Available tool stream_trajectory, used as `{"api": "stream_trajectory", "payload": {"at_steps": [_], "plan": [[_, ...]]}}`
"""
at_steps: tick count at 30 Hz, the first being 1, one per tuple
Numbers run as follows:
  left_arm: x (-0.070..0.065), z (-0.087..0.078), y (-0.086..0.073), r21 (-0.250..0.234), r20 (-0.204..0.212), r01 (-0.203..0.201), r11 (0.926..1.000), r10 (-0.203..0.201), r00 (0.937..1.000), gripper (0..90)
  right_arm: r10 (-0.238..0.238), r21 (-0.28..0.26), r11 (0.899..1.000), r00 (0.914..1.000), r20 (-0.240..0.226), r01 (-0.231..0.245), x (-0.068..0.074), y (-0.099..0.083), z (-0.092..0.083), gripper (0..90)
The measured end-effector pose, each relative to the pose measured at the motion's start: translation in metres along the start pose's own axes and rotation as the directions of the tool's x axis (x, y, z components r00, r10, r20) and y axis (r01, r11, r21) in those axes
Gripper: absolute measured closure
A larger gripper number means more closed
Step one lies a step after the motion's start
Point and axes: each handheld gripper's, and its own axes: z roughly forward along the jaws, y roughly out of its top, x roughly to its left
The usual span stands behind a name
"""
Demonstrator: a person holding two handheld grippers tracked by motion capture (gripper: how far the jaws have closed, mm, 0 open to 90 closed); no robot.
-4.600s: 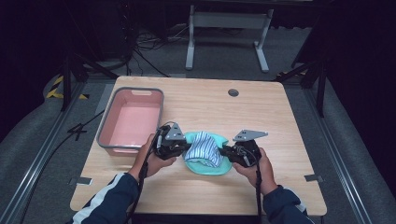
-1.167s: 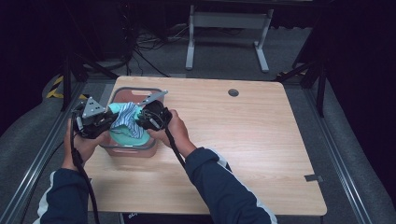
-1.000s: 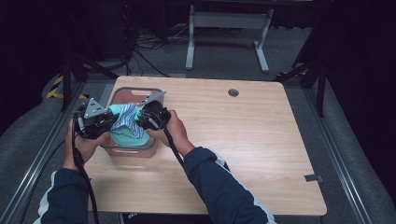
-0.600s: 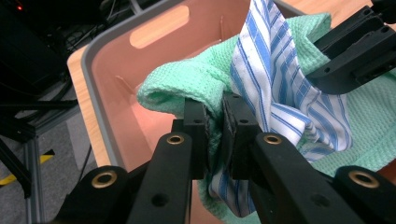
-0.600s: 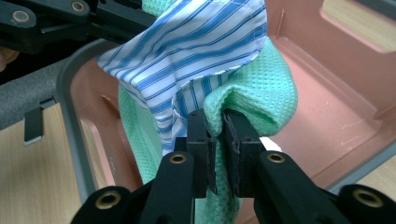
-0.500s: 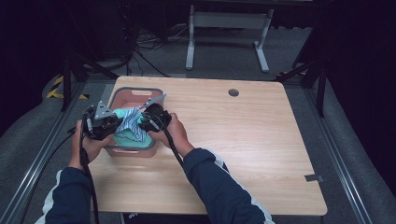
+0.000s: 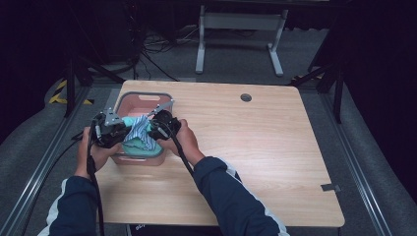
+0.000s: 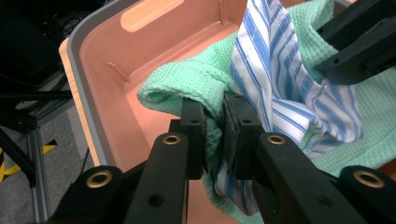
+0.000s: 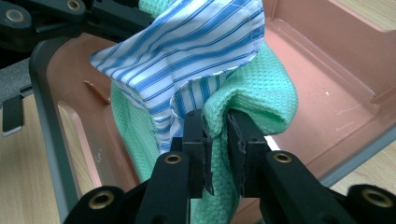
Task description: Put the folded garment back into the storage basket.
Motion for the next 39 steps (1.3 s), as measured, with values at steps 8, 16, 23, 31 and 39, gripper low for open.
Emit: {"api": "stream_trajectory", "payload": {"at_steps": [8,16,23,31,39], "plan": [[-0.002,-0.003,0.003,-0.001,-0.006,-0.002,1.0000,0.002,1.0000,70.4,-0.001,-0.012,1.000,1.0000,0.005,0.001,-0.001,0.000,-0.005,73.5],[-0.006,-0.009,0.007,-0.026,-0.008,-0.004,0.9997,0.004,1.0000,66.8,-0.005,-0.013,1.000,0.9999,0.014,0.005,-0.004,-0.002,-0.011,72.9],[-0.013,-0.012,0.008,-0.039,-0.010,-0.005,0.9992,0.004,0.9999,60.8,-0.005,-0.021,1.000,0.9998,0.017,0.005,-0.007,-0.005,-0.020,72.1],[-0.020,-0.015,0.011,-0.056,-0.017,-0.008,0.9984,0.008,0.9998,54.1,-0.014,-0.039,0.999,0.9997,0.021,0.015,-0.008,-0.008,-0.037,69.0],[-0.029,-0.022,0.016,-0.099,0.021,0.004,0.9951,-0.002,0.9998,46.8,-0.055,-0.025,0.998,0.9965,0.063,0.057,-0.010,-0.014,-0.055,62.0]]}}
